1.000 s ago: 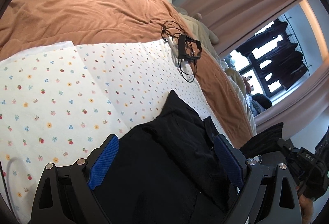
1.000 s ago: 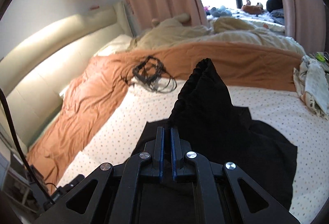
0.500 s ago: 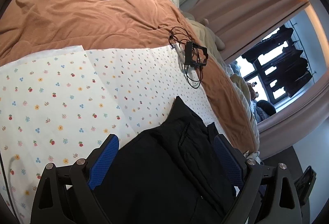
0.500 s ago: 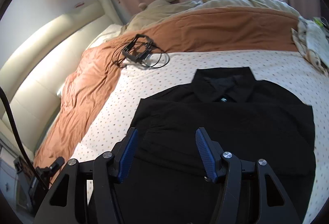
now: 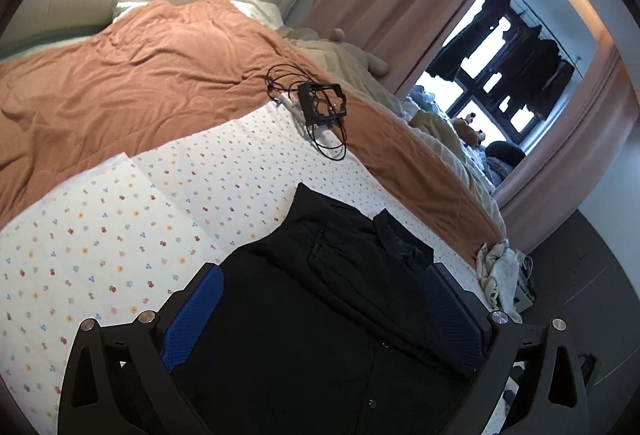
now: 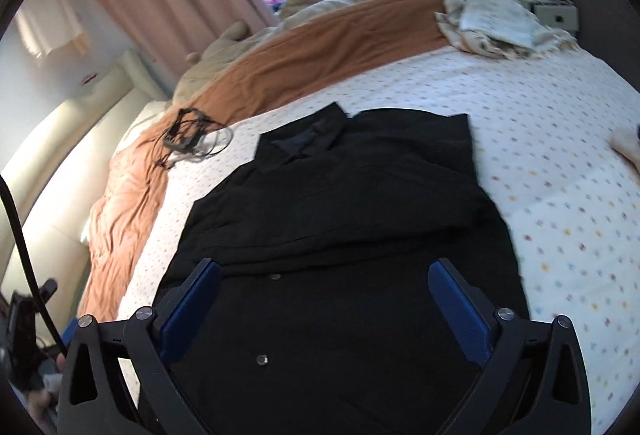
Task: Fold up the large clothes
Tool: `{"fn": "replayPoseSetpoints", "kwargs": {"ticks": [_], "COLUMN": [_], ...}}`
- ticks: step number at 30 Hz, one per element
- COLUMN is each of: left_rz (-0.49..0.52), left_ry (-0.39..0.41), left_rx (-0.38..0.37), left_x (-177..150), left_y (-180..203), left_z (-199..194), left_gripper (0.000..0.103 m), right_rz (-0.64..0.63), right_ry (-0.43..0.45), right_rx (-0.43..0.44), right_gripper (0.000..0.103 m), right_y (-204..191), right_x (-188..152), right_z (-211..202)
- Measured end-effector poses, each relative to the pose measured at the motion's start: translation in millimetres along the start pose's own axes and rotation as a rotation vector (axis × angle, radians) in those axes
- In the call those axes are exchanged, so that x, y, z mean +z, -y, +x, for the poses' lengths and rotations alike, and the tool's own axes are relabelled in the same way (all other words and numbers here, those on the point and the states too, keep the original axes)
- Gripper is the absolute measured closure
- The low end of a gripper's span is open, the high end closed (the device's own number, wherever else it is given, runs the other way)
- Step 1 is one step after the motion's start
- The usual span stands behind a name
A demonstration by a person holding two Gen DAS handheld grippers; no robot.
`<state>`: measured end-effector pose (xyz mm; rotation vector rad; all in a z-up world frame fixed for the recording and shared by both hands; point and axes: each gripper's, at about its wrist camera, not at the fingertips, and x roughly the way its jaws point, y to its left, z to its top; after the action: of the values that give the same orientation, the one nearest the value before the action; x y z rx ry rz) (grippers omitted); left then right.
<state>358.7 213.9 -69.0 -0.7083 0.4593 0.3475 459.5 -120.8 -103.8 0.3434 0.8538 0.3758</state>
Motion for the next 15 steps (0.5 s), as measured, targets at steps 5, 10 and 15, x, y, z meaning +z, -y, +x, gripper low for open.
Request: {"fn": "replayPoseSetpoints", "kwargs": {"ticks": [5, 10, 15], "left_rz": [0.079, 0.146, 0.224], "left_ry": [0.048, 0.111, 0.152], "left_rx": [0.014, 0.022, -0.006], "left_x": [-7, -19, -46], "left_y": [9, 13, 10], "left_z": [-24, -44, -66], "left_gripper": [0.001, 0.001, 0.001], "right_rz": [0.071, 0.124, 0.145], "right_ry": [0.037, 0.070, 0.104], "right_rx": [0.011, -0.015, -0.062], "right_gripper": [0.000, 0.000, 0.000], "right_y": [23, 44, 59], "right_x": [-8, -33, -55], "right_z": [-34, -68, -98]}}
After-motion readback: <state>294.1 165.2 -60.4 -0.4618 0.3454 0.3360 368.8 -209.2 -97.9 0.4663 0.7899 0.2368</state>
